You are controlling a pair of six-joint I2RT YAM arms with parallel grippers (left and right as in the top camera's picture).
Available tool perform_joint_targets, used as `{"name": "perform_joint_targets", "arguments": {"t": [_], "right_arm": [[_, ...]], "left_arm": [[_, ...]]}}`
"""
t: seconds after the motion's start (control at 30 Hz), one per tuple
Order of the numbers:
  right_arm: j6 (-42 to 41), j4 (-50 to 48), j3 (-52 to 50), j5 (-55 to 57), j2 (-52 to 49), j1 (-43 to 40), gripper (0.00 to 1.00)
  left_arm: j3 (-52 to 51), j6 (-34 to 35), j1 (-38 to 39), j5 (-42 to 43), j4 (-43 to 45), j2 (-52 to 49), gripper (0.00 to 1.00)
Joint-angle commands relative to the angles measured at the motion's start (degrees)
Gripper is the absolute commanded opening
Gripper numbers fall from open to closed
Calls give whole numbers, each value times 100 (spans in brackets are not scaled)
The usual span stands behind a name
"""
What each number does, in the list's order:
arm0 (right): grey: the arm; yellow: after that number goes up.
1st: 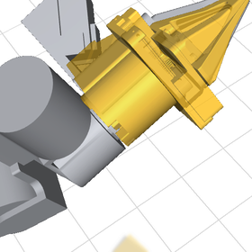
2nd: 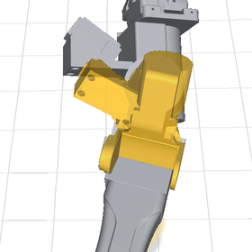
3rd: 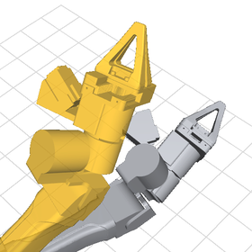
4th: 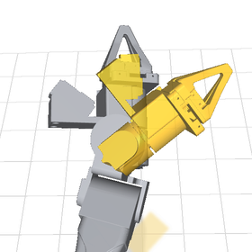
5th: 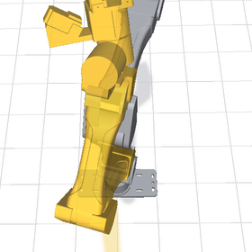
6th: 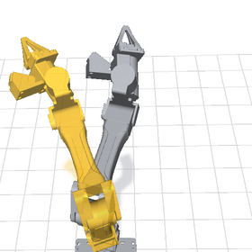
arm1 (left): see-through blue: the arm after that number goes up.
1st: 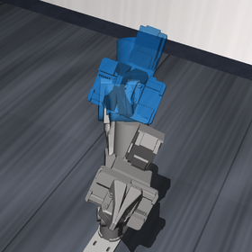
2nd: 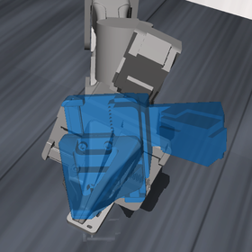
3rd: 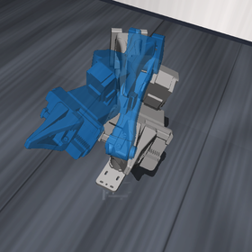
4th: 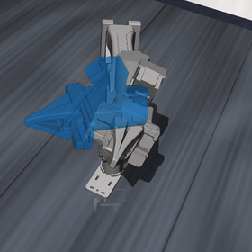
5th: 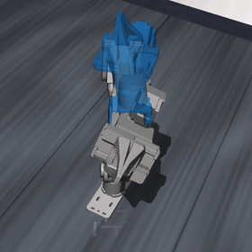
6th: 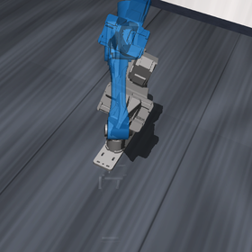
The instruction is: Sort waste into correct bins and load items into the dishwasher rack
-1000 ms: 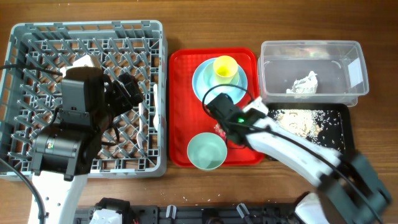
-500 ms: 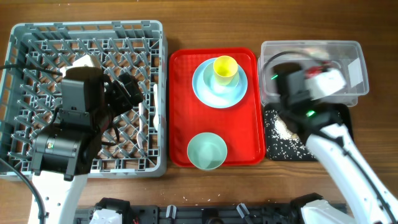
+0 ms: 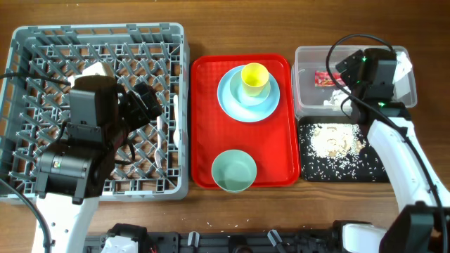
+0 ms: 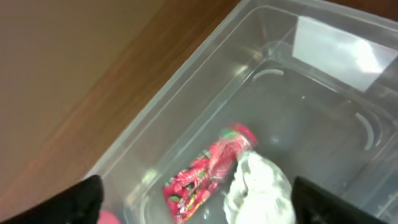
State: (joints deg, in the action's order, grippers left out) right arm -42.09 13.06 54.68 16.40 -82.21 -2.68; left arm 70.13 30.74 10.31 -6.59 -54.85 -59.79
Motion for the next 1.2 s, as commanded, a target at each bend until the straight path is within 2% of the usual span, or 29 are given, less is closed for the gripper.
{"name": "perform_joint_targets", "arguments": {"t": [0.0, 0.23, 0.37, 0.53, 0.63, 0.87, 1.03, 1.17], "right_arm": [[505, 245, 400, -284, 831, -20, 100], [597, 868, 463, -1073, 3104, -20, 100], [590, 1222, 463, -1038, 4437, -20, 100], [588, 1956, 461, -721, 5560, -20, 100], [522, 2667, 461, -743, 5886, -20, 100], [-566, 4706, 446, -739, 5897, -20, 100], [-1825, 6199, 446, -739, 5897, -20, 100], [-2881, 6666, 446, -741, 5897, -20, 100]], "left_arm": [[33, -7, -46, -37, 13, 11, 100], [33, -7, -46, -37, 13, 11, 100], [33, -7, -46, -37, 13, 11, 100], [33, -4, -46, -37, 13, 11, 100], [33, -7, -46, -37, 13, 11, 100], [35, -7, -46, -37, 13, 11, 100], [33, -2, -46, -31, 63, 11, 100], [35, -4, -46, -33, 455, 11, 100]]}}
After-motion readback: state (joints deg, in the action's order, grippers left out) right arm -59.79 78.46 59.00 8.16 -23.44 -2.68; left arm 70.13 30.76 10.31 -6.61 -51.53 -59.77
